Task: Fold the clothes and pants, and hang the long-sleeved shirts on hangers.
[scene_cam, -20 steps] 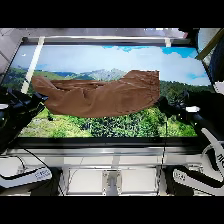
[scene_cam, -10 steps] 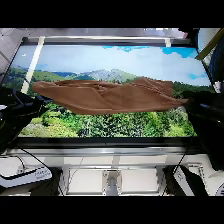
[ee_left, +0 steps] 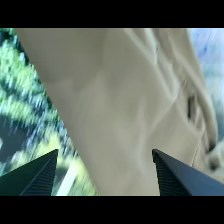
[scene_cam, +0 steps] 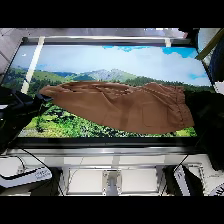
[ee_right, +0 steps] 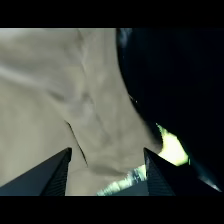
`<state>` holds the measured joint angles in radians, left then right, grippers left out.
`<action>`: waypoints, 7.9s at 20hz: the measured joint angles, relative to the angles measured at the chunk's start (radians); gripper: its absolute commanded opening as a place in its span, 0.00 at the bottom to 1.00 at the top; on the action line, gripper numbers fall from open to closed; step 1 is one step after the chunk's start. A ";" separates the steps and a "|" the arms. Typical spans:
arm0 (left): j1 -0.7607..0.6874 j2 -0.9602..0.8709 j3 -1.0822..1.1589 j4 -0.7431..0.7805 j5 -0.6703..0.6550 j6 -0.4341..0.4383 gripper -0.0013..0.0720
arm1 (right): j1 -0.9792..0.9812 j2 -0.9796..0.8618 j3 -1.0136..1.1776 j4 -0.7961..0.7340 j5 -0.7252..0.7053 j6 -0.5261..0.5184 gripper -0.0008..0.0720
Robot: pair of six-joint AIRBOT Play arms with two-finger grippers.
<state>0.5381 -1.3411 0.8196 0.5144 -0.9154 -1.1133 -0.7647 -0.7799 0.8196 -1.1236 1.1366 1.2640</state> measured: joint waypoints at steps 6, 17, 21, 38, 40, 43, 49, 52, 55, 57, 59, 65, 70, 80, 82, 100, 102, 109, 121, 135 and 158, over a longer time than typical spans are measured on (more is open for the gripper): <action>-0.078 0.000 0.000 0.087 0.163 0.006 0.97 | -0.006 0.001 0.218 0.150 0.001 -0.002 0.71; -0.198 -0.116 0.069 0.198 0.314 -0.070 0.92 | -0.007 0.001 0.290 0.233 0.054 -0.002 0.71; -0.233 -0.186 0.116 0.204 0.305 -0.085 0.48 | -0.007 0.001 0.290 0.249 0.057 -0.002 0.71; -0.200 0.233 0.453 0.598 -0.412 -0.098 0.03 | -0.007 0.001 0.291 0.255 0.099 -0.002 0.71; -0.204 0.323 0.471 0.679 -0.512 -0.114 0.03 | -0.007 0.001 0.291 0.255 0.116 -0.008 0.71; -0.226 0.344 0.483 0.759 -0.575 -0.135 0.03 | -0.007 0.001 0.291 0.256 0.137 -0.015 0.71; -0.314 0.011 0.507 0.811 -0.512 -0.143 0.96 | -0.007 0.001 0.291 0.256 0.168 -0.026 0.71; -0.315 -0.138 0.564 0.819 -0.490 -0.164 0.96 | -0.007 0.001 0.291 0.254 0.173 -0.027 0.71; -0.247 -0.159 0.597 0.828 -0.470 -0.190 0.96 | -0.007 0.001 0.291 0.252 0.199 -0.027 0.71; -0.160 -0.119 0.588 0.833 -0.460 -0.198 0.96 | -0.007 0.001 0.291 0.251 0.237 -0.025 0.71; -0.044 -0.056 0.521 0.822 -0.446 -0.204 0.96 | -0.007 0.001 0.291 0.251 0.272 -0.011 0.71; 0.332 0.162 0.005 0.491 -0.296 -0.082 0.96 | -0.007 0.001 0.291 0.256 0.312 0.042 0.71; 0.423 0.175 -0.255 0.193 -0.133 0.110 0.96 | -0.007 0.001 0.291 0.263 0.319 0.063 0.71; 0.362 0.056 -0.268 -0.130 -0.050 0.289 0.03 | -0.007 0.001 0.291 0.272 0.319 0.071 0.71; 0.364 0.073 -0.182 -0.132 -0.090 0.297 0.03 | -0.007 0.001 0.292 0.276 0.319 0.071 0.71; 0.373 0.081 0.495 0.696 -0.443 -0.071 0.03 | -0.007 0.001 0.031 0.057 0.348 0.009 0.71; 0.373 0.078 0.498 0.706 -0.457 -0.075 0.03 | -0.007 0.001 -0.095 0.076 0.301 0.000 0.71; 0.373 0.074 0.500 0.718 -0.475 -0.077 0.03 | -0.007 -0.008 -0.382 0.152 0.138 -0.020 0.72; 0.373 0.072 0.500 0.719 -0.485 -0.080 0.03 | -0.007 -0.248 -0.462 0.359 -0.040 -0.145 0.41; 0.369 0.101 0.500 0.639 -0.479 -0.076 0.03 | -0.008 -0.214 0.006 0.401 0.161 -0.202 0.07; 0.362 0.275 0.225 0.843 -0.440 -0.148 0.77 | -0.008 -0.180 0.190 -0.140 0.178 -0.003 0.59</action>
<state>0.9001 -1.0657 1.0451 1.3575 -1.3556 -1.2617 -0.7731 -0.9604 1.0092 -1.2636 1.3144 1.2606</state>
